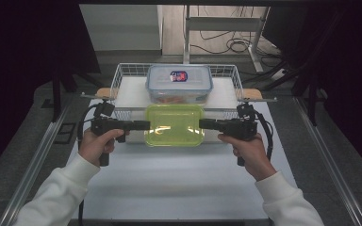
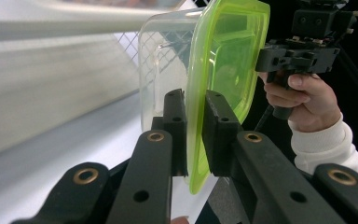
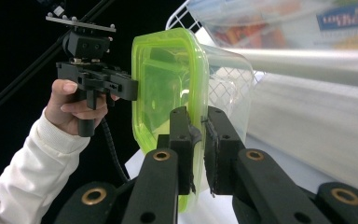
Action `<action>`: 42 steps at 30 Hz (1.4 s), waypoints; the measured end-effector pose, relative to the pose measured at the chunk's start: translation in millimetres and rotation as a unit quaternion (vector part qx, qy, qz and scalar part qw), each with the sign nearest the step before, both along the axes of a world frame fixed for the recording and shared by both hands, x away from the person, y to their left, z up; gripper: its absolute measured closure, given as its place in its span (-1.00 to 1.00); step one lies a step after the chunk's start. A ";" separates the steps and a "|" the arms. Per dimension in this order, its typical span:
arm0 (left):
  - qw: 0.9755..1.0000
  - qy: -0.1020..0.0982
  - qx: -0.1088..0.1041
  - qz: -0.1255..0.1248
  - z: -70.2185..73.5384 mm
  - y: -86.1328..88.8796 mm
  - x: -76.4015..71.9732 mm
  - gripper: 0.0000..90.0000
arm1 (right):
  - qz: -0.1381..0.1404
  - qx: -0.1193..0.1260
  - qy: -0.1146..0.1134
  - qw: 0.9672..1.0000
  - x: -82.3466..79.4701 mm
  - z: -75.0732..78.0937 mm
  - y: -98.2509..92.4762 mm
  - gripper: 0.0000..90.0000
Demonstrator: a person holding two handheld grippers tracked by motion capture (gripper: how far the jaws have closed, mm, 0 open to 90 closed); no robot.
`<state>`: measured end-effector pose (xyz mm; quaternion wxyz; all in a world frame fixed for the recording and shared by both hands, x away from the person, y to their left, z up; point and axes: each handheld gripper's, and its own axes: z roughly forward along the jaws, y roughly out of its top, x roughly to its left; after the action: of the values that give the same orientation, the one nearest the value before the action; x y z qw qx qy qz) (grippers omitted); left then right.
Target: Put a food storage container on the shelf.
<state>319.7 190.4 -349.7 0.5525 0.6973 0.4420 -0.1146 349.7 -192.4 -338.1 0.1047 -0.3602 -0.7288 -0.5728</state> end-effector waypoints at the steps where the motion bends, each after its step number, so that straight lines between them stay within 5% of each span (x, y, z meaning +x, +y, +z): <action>1: 1.000 -0.002 -0.001 0.000 1.7 0.3 0.5 0.81 | 0.001 -0.001 -0.002 1.000 0.6 1.7 0.2 0.82; 17: 1.000 -0.016 -0.004 -0.003 50.3 6.3 26.4 0.81 | 0.002 0.004 -0.021 1.000 23.2 50.8 4.7 0.82; 30: 1.000 -0.008 0.001 -0.011 81.5 4.7 79.1 0.81 | -0.004 0.008 -0.016 1.000 68.8 80.8 2.9 0.82; 42: 1.000 0.011 0.002 0.001 87.3 1.4 122.6 0.81 | -0.025 0.028 0.010 0.999 111.0 81.9 0.1 0.82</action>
<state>442.3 191.8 -262.4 0.5459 0.6970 0.4489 -0.1214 460.6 -192.3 -256.2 0.1071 -0.3810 -0.7023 -0.5917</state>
